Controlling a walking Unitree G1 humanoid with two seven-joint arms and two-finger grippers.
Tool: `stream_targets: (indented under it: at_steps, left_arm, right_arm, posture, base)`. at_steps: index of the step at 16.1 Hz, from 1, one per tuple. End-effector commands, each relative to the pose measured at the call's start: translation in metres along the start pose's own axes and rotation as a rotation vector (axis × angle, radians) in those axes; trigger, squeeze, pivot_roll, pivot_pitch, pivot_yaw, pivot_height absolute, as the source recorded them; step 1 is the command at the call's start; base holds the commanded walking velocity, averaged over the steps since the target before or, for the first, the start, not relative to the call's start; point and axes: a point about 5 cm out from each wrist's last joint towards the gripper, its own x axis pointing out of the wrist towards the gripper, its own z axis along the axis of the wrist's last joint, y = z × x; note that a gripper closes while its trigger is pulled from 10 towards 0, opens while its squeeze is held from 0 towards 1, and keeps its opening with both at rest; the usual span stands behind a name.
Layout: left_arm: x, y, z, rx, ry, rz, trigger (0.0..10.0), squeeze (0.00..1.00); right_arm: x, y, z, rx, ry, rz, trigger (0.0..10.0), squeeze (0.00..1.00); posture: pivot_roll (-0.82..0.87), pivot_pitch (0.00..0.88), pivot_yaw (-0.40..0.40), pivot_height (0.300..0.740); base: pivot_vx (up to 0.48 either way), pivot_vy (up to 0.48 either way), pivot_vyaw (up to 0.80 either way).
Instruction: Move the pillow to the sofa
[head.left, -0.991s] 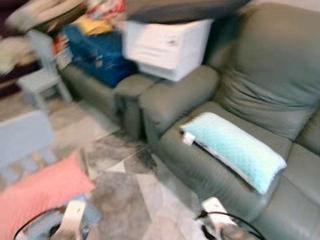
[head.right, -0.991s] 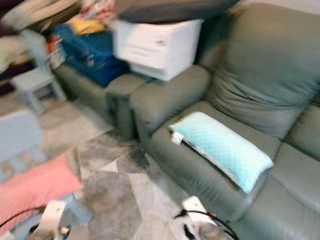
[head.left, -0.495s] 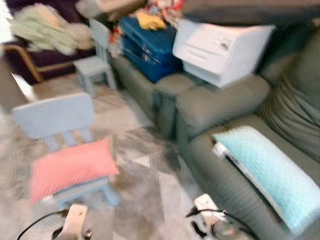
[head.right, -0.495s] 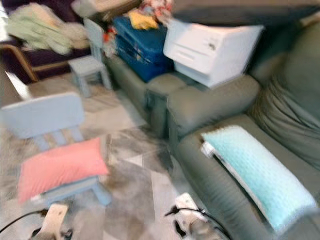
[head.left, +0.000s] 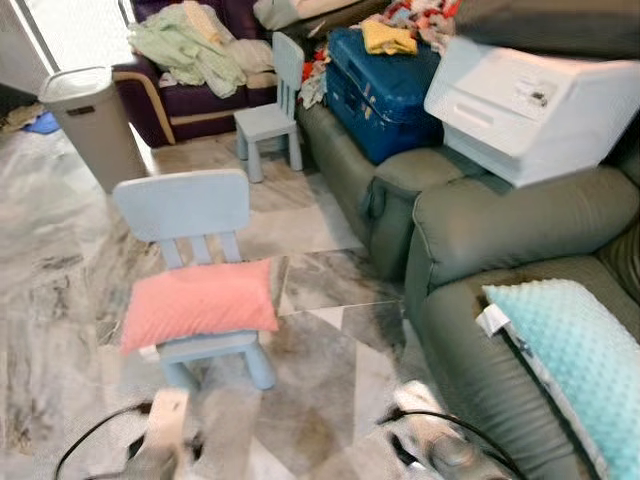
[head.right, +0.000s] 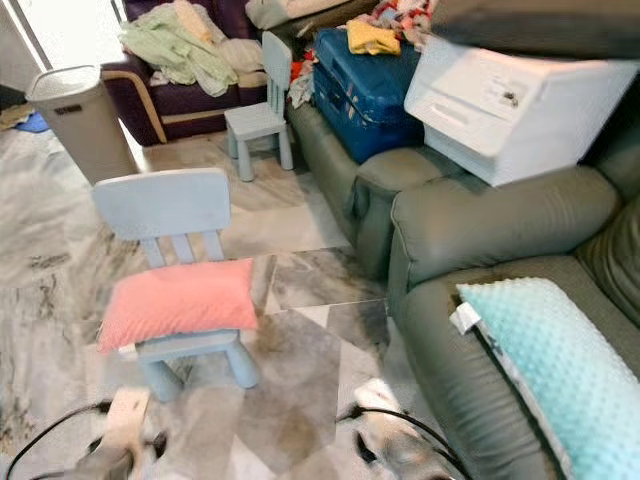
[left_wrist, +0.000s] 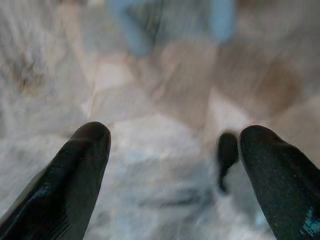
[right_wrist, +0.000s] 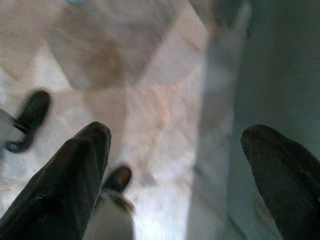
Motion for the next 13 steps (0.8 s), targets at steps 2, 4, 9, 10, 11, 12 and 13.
stream_targets:
  at_steps: [2,4,9,10,11,12,13]
  left_arm:
    - [0.0,0.007,0.007,-0.003,-0.033,-0.027,10.0,0.0]
    - [0.001,0.004,0.012,0.033,-0.044,-0.053,10.0,0.0]
    - [0.001,-0.013,0.019,0.066,-0.041,-0.112,10.0,0.0]
    - [0.001,-0.012,0.015,0.044,-0.031,-0.109,10.0,0.0]
    - [0.001,-0.01,0.007,0.014,-0.01,-0.096,10.0,0.0]
    - [0.0,-0.01,0.005,0.007,-0.007,-0.095,10.0,0.0]
    - [0.0,-0.008,0.0,-0.016,0.004,-0.09,10.0,0.0]
  right_arm:
    - [-0.003,-0.022,-0.004,0.171,-0.008,-0.068,10.0,0.0]
    - [-0.004,-0.029,-0.004,0.257,-0.014,-0.095,10.0,0.0]
    - [-0.004,-0.034,-0.005,0.281,-0.009,-0.135,10.0,0.0]
    - [-0.004,-0.03,-0.006,0.257,-0.005,-0.118,10.0,0.0]
    - [-0.004,-0.027,-0.008,0.233,0.001,-0.104,10.0,0.0]
    - [-0.004,-0.026,-0.008,0.227,0.001,-0.102,10.0,0.0]
    - [-0.004,-0.027,-0.008,0.206,0.004,-0.108,10.0,0.0]
  posture:
    - [0.06,0.0,0.017,0.74]
    - [0.06,0.0,0.017,0.74]
    - [0.06,0.0,0.028,0.74]
    - [0.06,0.0,0.026,0.74]
    - [0.07,0.0,0.022,0.74]
    - [0.07,0.0,0.022,0.74]
    - [0.07,0.0,0.02,0.74]
  base:
    - [0.0,0.0,0.0]
    - [0.0,0.0,0.0]
    - [0.0,0.0,0.09]
    - [0.0,0.0,0.8]
    - [0.0,0.0,0.8]
    - [0.0,0.0,0.8]
    - [0.0,0.0,0.8]
